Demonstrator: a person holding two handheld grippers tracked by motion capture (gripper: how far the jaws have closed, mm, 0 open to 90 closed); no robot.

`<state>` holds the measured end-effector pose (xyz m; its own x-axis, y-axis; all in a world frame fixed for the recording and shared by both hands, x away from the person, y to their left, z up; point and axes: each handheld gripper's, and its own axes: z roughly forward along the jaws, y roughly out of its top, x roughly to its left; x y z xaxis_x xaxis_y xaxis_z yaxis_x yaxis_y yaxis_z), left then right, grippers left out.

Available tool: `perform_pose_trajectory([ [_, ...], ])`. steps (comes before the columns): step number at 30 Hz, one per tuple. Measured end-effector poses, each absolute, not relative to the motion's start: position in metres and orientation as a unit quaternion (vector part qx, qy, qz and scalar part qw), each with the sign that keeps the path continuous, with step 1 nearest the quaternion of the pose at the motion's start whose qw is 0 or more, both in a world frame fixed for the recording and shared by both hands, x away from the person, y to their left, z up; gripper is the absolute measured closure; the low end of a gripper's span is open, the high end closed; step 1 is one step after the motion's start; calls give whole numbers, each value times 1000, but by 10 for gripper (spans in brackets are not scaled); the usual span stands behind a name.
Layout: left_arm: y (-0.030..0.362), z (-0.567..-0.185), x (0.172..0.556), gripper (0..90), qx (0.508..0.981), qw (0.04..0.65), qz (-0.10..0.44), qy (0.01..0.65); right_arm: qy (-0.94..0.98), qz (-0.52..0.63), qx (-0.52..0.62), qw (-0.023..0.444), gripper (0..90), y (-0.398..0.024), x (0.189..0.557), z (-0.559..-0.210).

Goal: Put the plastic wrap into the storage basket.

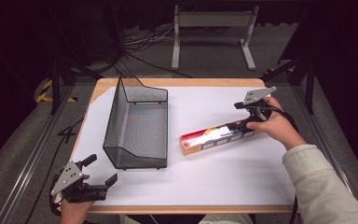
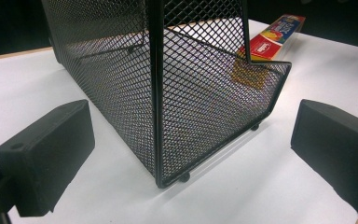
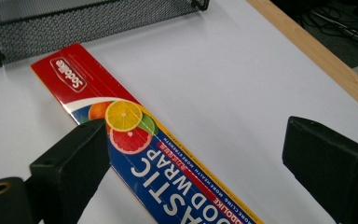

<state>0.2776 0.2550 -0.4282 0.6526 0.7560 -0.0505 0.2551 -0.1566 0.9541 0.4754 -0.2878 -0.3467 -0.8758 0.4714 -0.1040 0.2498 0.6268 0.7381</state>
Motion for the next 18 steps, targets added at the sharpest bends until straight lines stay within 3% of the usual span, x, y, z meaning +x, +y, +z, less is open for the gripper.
perform_pose_trajectory([
  [18,264,-430,266,3,719,543,235,365,951,266,134,81,82,-274,491,-383],
])
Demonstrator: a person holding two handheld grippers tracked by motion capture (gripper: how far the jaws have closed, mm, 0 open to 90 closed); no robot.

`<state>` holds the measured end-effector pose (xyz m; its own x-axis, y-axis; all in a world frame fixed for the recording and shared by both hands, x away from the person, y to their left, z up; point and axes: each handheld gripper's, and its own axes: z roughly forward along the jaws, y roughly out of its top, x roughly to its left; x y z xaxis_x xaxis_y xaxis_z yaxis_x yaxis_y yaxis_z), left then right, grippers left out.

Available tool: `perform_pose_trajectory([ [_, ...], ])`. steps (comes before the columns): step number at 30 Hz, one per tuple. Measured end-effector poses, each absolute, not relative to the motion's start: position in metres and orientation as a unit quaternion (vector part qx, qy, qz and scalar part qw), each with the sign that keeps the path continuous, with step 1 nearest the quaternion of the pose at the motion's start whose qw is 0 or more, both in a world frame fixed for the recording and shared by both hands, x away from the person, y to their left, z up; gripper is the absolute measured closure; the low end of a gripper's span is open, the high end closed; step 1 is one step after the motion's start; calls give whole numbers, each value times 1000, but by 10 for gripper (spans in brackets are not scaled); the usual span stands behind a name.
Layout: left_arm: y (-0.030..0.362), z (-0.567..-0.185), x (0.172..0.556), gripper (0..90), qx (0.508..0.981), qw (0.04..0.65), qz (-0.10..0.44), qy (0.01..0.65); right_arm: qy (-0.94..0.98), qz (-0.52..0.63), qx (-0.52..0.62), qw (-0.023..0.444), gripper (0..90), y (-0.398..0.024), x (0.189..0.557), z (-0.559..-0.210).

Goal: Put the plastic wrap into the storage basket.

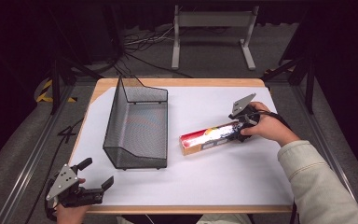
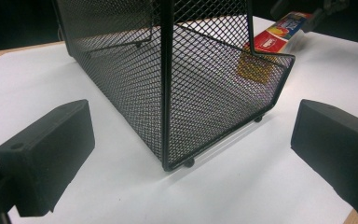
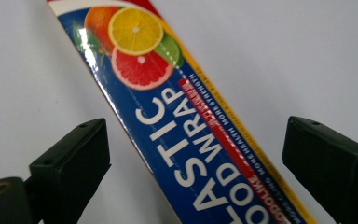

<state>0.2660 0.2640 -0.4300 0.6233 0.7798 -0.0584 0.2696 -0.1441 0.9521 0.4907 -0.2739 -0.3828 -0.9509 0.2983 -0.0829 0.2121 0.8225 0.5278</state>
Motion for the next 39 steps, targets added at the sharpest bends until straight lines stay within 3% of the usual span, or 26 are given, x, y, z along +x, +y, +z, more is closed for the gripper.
perform_pose_trajectory([
  [19,269,-431,260,3,718,538,238,373,979,167,89,71,56,-257,499,-409],
  [32,268,-431,261,3,719,537,237,372,986,137,58,75,166,-254,502,-412],
  [39,267,-431,261,4,721,535,238,371,988,136,4,74,284,-255,504,-409],
])
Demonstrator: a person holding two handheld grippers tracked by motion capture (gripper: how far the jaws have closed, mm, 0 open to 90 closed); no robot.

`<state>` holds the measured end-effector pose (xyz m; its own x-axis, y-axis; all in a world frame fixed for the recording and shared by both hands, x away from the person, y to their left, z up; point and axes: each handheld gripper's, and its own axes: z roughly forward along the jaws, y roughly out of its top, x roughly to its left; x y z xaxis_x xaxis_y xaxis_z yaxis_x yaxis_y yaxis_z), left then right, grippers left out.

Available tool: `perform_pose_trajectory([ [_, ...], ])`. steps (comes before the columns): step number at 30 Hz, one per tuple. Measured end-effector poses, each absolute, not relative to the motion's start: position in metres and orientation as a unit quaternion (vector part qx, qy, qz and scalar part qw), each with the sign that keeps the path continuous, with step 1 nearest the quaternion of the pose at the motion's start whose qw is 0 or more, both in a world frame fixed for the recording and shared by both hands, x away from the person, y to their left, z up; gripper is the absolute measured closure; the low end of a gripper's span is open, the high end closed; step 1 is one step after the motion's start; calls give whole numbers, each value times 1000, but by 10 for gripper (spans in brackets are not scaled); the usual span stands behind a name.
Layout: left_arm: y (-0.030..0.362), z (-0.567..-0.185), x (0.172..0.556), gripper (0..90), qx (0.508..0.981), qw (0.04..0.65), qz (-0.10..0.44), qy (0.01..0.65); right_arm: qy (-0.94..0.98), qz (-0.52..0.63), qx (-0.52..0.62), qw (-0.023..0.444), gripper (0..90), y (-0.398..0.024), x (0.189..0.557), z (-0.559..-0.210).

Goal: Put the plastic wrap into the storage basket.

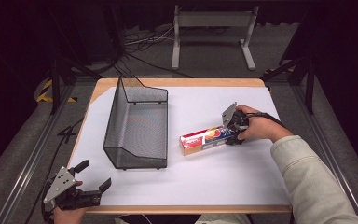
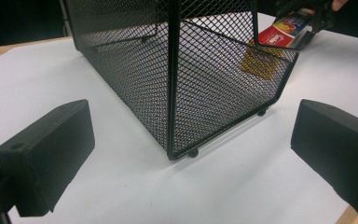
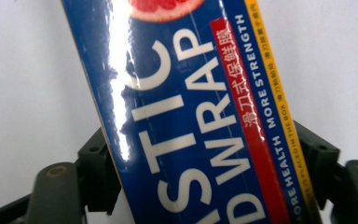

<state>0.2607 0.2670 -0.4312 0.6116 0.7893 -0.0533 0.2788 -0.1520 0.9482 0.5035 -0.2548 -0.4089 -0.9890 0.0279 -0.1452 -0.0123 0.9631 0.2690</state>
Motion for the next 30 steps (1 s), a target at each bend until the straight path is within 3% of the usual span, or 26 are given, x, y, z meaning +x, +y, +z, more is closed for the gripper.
perform_pose_trajectory([
  [7,268,-431,261,4,720,535,239,371,990,111,-38,74,358,-254,503,-402],
  [30,263,-431,267,5,722,539,233,366,989,131,-19,65,411,-266,486,-374],
])
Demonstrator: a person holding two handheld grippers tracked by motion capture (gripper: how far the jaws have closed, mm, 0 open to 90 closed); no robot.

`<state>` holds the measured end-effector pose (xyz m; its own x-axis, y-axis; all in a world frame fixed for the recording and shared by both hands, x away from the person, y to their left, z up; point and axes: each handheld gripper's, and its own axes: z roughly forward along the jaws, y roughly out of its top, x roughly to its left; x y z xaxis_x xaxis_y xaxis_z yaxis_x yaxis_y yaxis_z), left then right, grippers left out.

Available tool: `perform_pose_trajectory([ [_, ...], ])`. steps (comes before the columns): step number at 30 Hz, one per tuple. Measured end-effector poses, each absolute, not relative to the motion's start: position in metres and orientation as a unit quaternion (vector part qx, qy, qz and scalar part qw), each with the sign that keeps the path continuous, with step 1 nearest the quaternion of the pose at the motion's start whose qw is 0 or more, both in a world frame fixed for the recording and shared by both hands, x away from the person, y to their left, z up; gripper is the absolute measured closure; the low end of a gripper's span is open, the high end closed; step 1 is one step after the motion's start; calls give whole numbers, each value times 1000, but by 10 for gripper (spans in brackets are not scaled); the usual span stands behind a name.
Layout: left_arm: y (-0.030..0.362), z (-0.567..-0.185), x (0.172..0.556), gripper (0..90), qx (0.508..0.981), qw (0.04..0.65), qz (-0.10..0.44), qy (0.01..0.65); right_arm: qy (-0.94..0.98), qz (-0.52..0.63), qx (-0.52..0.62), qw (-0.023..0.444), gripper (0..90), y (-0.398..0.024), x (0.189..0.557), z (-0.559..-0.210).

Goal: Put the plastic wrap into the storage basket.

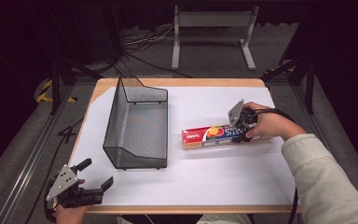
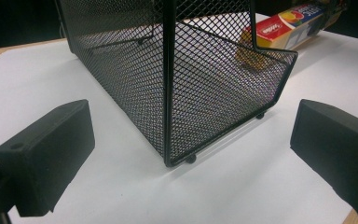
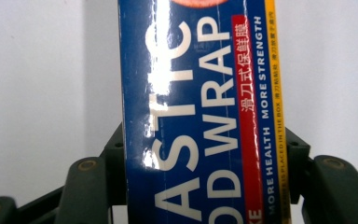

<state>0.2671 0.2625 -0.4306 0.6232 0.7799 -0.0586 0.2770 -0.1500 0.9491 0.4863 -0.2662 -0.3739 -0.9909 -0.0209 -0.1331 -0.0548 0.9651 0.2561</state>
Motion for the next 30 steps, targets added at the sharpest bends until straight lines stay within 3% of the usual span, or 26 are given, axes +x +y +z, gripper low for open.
perform_pose_trajectory([
  [30,247,-427,290,7,726,547,228,348,954,227,170,100,415,-269,451,-305],
])
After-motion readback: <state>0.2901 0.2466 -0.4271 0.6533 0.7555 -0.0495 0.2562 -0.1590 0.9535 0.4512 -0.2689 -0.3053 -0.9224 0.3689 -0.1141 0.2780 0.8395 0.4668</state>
